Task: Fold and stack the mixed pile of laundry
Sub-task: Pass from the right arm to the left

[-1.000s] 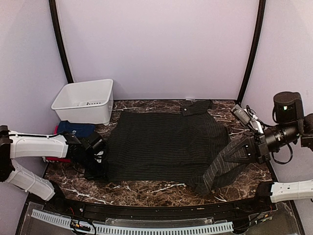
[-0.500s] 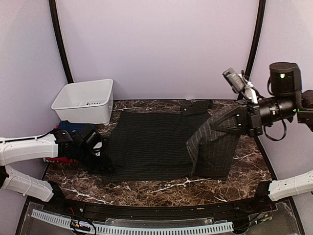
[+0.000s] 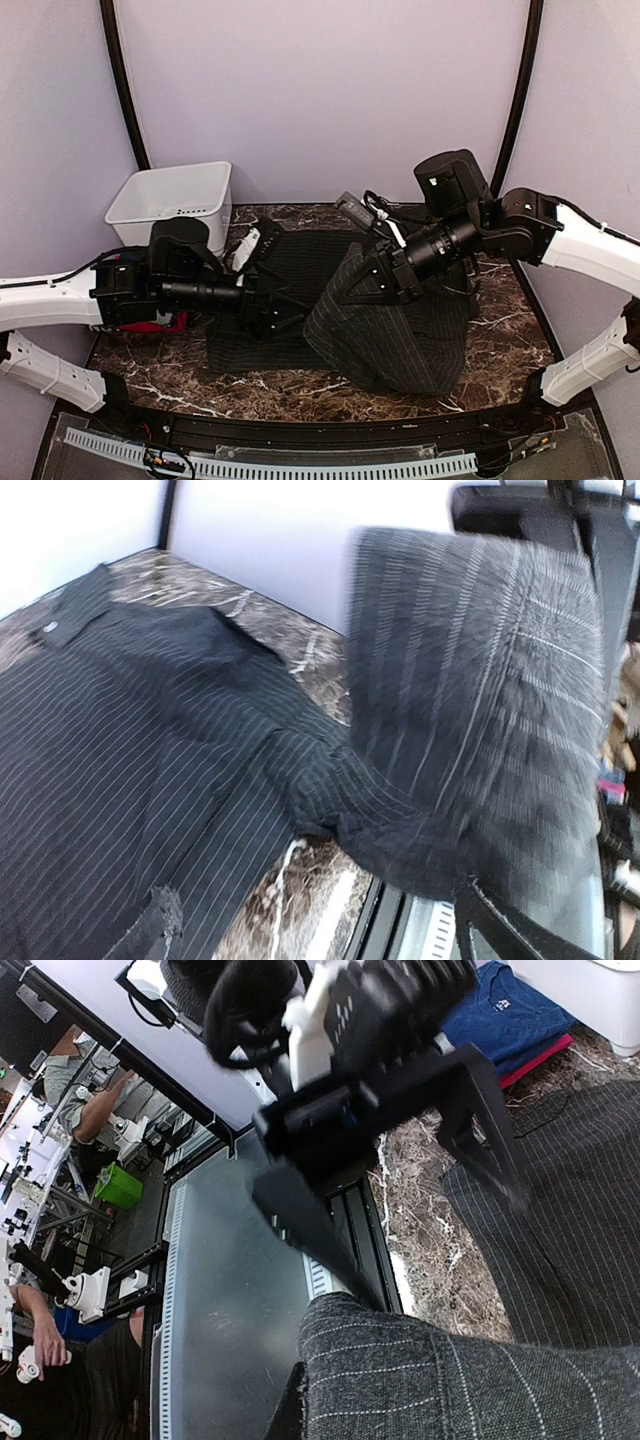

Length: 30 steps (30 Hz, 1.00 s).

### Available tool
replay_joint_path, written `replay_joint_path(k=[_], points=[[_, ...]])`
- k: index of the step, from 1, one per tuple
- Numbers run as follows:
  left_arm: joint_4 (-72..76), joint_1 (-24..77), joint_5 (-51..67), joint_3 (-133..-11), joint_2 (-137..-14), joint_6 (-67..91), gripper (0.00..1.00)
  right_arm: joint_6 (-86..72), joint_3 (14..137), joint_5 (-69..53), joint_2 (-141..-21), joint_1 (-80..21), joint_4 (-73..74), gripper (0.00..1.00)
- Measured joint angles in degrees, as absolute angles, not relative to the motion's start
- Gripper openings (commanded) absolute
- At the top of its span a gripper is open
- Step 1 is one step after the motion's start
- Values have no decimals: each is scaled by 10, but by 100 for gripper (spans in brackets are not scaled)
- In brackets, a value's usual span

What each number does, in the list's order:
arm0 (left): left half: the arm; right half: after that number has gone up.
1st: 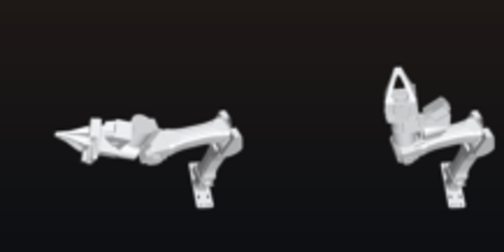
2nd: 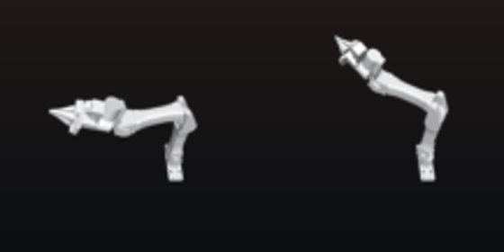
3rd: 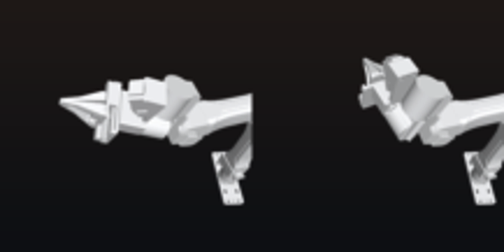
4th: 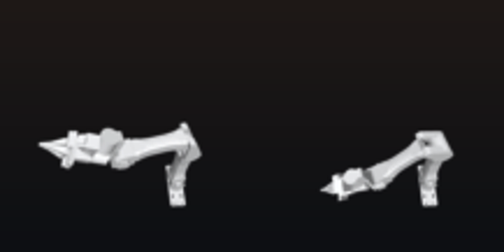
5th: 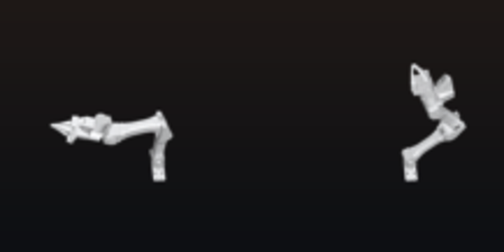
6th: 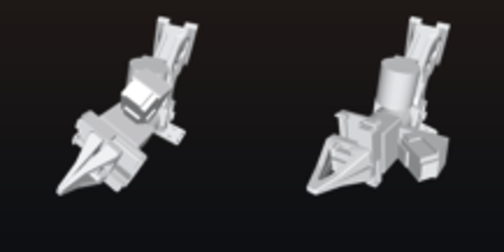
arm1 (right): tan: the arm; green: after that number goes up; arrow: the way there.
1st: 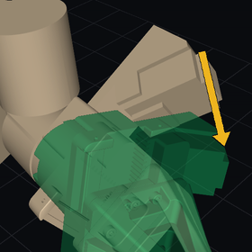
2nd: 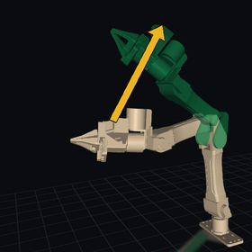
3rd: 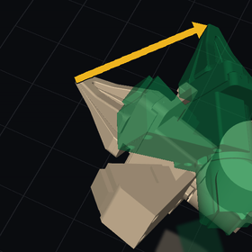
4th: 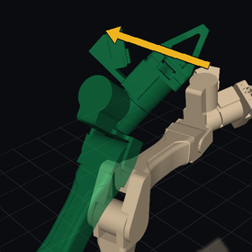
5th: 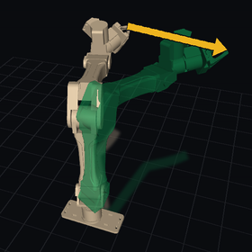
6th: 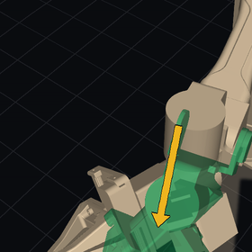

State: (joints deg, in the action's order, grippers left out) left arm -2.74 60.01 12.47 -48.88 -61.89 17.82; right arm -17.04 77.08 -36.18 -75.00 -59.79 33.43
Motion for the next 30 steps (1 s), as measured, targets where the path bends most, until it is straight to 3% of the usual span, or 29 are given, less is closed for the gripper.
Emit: replay_joint_path(k=[4,5,8,14,20,25,27,30], points=[[16,651,131,-535,-724,123,86,-164,776,-369,-759,-601,325,0],[27,660,135,-538,-738,110,76,-163,779,-369,-760,-601,324,0],[47,676,150,-538,-752,89,67,-161,783,-370,-760,-602,321,0],[89,688,159,-524,-737,71,97,-150,789,-358,-759,-602,322,0],[93,685,142,-418,-574,86,99,-140,789,-331,-742,-598,334,0],[99,685,130,-458,-585,81,99,-137,792,-333,-748,-596,329,0],[102,685,123,-491,-635,80,94,-137,794,-334,-758,-596,326,0],[106,685,114,-518,-698,78,72,-137,799,-335,-765,-596,325,0]])
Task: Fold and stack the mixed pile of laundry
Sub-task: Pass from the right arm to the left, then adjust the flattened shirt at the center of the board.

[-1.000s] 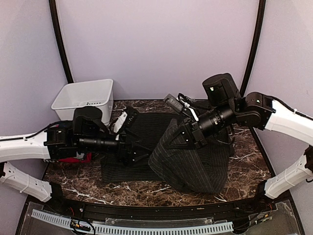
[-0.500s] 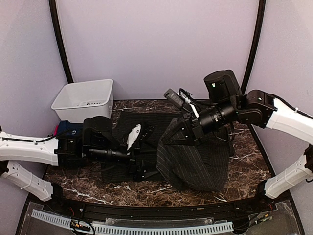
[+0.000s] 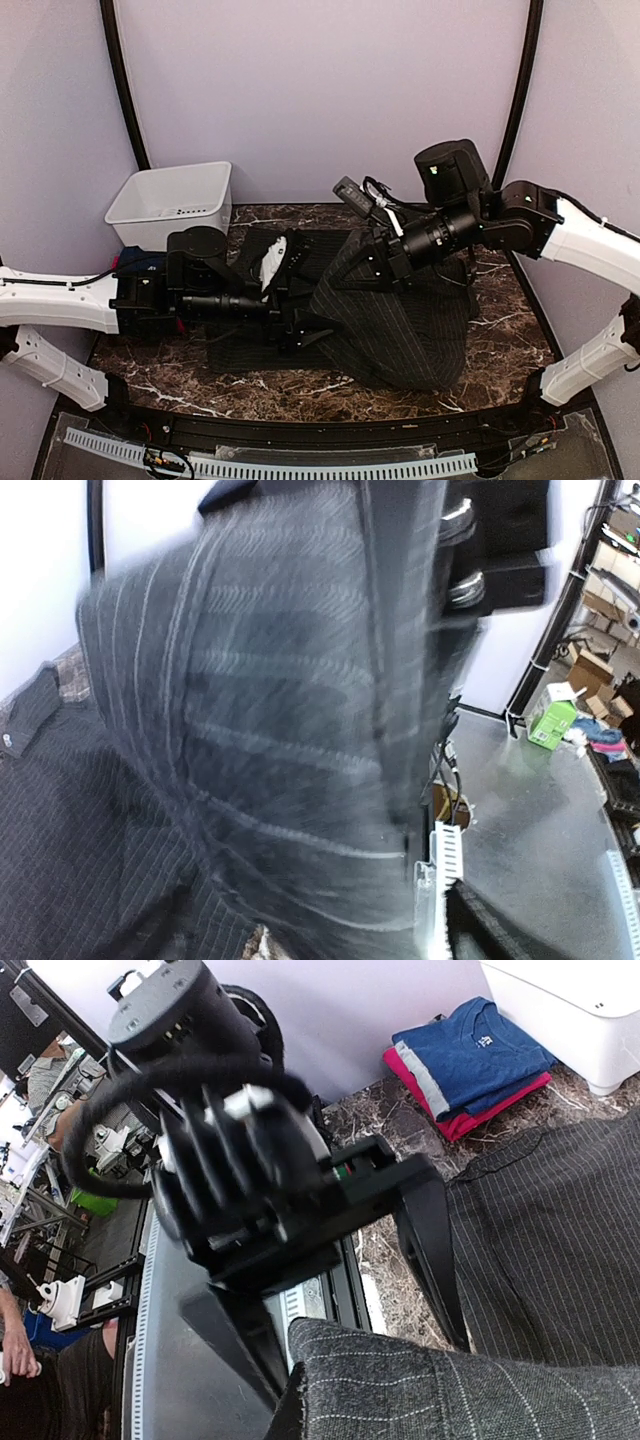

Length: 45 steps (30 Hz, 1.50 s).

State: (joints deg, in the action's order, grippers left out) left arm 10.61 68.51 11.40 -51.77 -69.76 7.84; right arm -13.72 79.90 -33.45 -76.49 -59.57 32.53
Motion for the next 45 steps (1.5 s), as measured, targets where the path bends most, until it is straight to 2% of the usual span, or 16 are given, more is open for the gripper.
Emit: replay_joint_path(k=[1,2,3,5,7,9,10,12,13,17,21,25,30,36,45], points=[[104,684,112,-521,-713,74,58,-137,801,-335,-765,-596,325,0],[104,684,110,-522,-721,75,51,-136,804,-335,-765,-596,326,0],[102,684,109,-522,-727,68,30,-136,808,-335,-765,-596,325,0],[102,684,111,-522,-729,62,4,-135,814,-337,-765,-596,323,1],[109,684,116,-523,-727,55,0,-135,817,-341,-765,-595,317,17],[111,684,127,-524,-722,45,0,-134,817,-350,-765,-592,312,46],[111,684,134,-524,-720,42,0,-139,817,-354,-765,-588,312,56],[111,684,155,-524,-711,35,0,-144,809,-369,-757,-565,300,71],[111,684,163,-524,-706,32,0,-148,801,-376,-747,-545,293,75],[103,694,201,-524,-691,6,0,-175,757,-385,-688,-430,267,76],[79,724,215,-533,-708,-34,0,-197,722,-382,-686,-346,238,65],[45,774,201,-566,-755,-93,0,-203,697,-356,-773,-307,234,47],[10,825,174,-598,-805,-158,0,-198,655,-293,-947,-259,240,42],[2,835,163,-616,-811,-195,0,-190,638,-245,-1050,-236,252,42],[39,835,167,-649,-763,-196,0,-162,658,-246,-1080,-218,255,49]])
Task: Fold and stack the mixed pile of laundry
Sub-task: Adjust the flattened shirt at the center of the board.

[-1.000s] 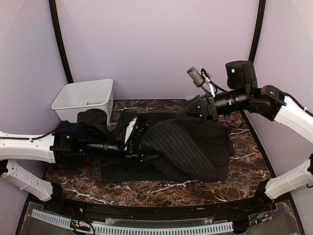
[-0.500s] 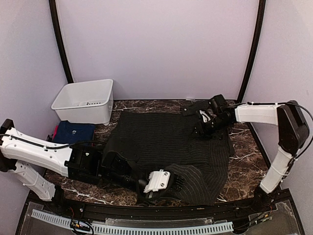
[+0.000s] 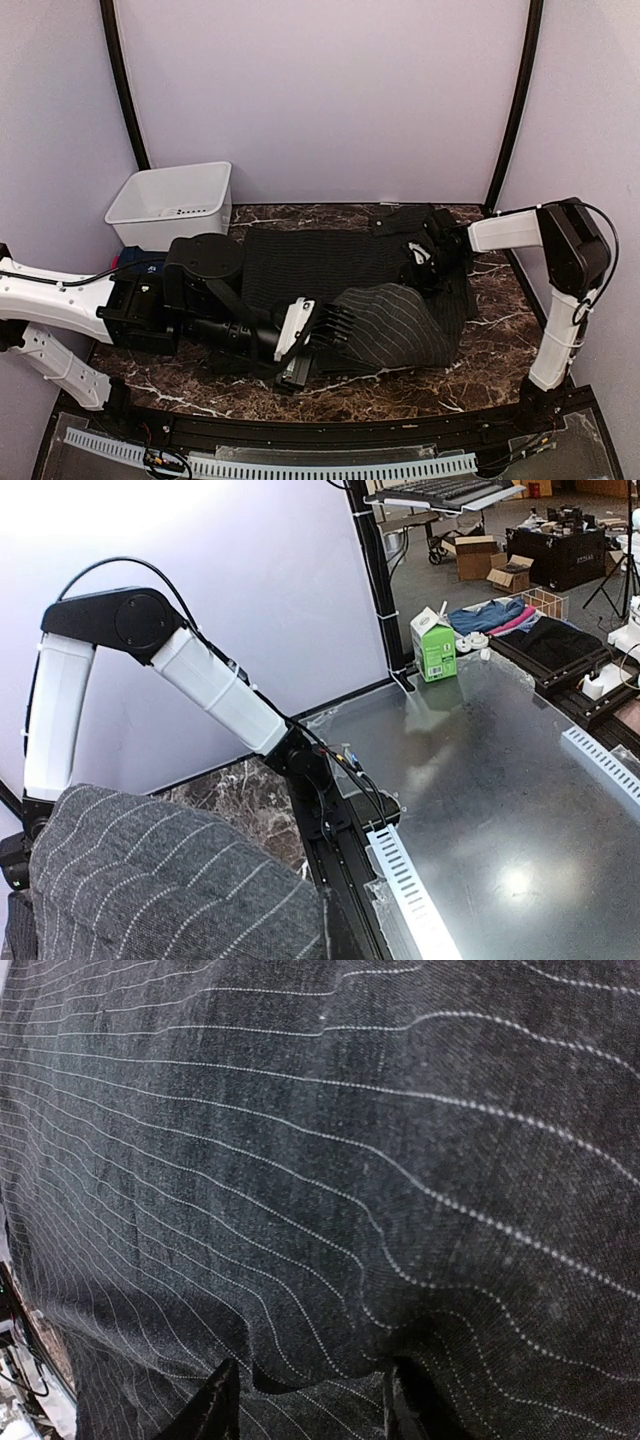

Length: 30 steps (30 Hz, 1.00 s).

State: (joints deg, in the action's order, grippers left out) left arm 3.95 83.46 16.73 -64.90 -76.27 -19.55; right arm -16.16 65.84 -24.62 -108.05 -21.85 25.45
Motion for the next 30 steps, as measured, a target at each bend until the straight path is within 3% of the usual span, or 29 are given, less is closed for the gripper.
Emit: replay_joint_path(k=[4,8,13,17,30], points=[[56,815,171,-649,-762,-181,0,-150,633,-254,-1035,-218,274,55],[82,768,177,-644,-768,-152,0,-142,602,-278,-898,-218,315,64],[125,710,196,-640,-792,-115,0,-150,591,-350,-664,-218,301,80],[145,677,227,-639,-821,-102,0,-167,578,-438,-550,-219,283,98],[98,612,352,-681,-839,-138,3,-139,555,-482,-627,-323,303,93]])
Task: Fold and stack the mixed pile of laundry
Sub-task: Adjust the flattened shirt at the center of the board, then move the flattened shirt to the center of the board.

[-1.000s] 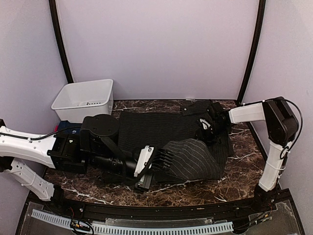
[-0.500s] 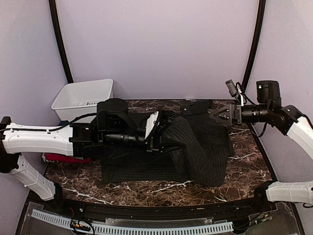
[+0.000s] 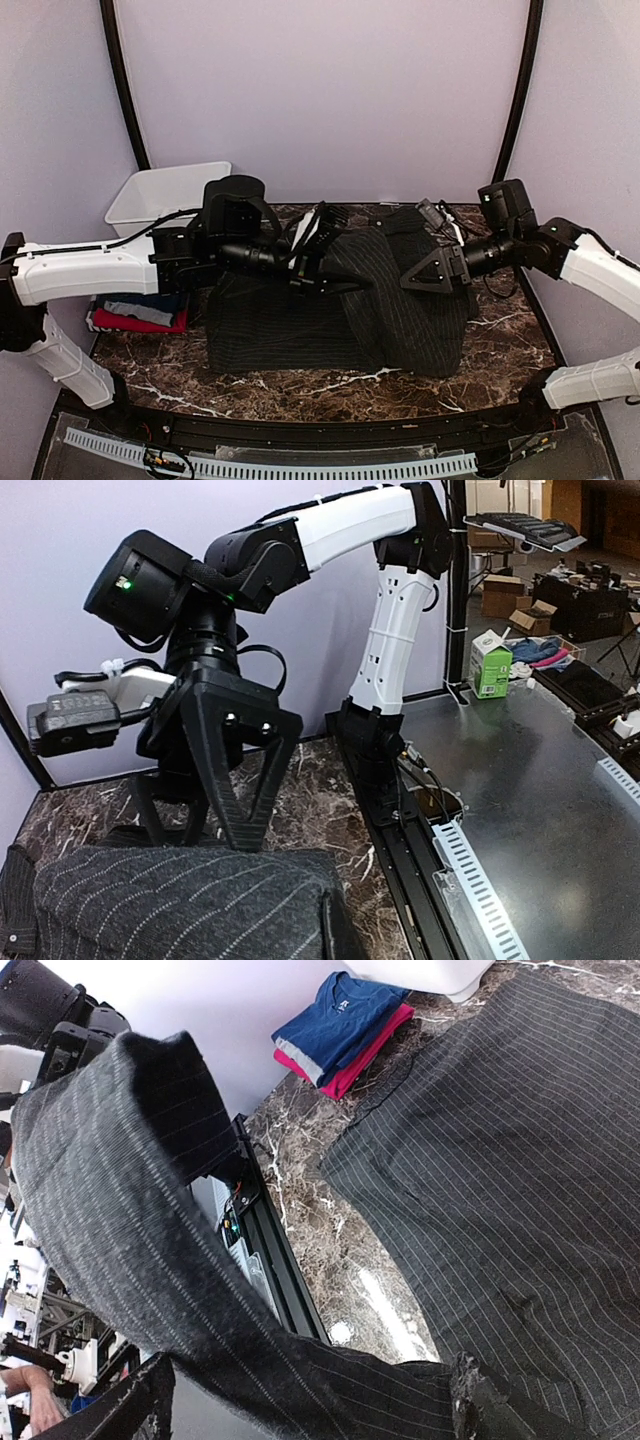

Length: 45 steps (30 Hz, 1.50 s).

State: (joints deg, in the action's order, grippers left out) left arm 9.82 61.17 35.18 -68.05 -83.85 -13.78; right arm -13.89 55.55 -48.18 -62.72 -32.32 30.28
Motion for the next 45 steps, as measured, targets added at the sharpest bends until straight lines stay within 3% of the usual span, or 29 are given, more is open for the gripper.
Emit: replay_joint_path(k=[3,8,12,19,23,25,31,37,45], points=[[66,617,371,-706,-855,-159,1,-143,558,-481,-622,-314,297,96],[1,652,371,-717,-901,-197,0,-157,575,-481,-600,-243,278,90],[-7,664,370,-704,-927,-175,0,-159,603,-449,-651,-222,279,87],[97,594,243,-513,-832,31,1,-161,604,-391,-724,-222,301,69],[94,562,135,-439,-788,150,10,-156,611,-357,-788,-222,304,63],[76,562,102,-430,-788,192,19,-151,619,-346,-829,-222,301,61],[-25,560,50,-418,-785,291,62,-130,655,-299,-935,-225,310,54],[-132,475,-1,-500,-780,312,61,-111,757,-256,-1033,-229,316,48],[-148,367,-20,-682,-974,295,54,-90,810,-183,-1153,-234,331,45]])
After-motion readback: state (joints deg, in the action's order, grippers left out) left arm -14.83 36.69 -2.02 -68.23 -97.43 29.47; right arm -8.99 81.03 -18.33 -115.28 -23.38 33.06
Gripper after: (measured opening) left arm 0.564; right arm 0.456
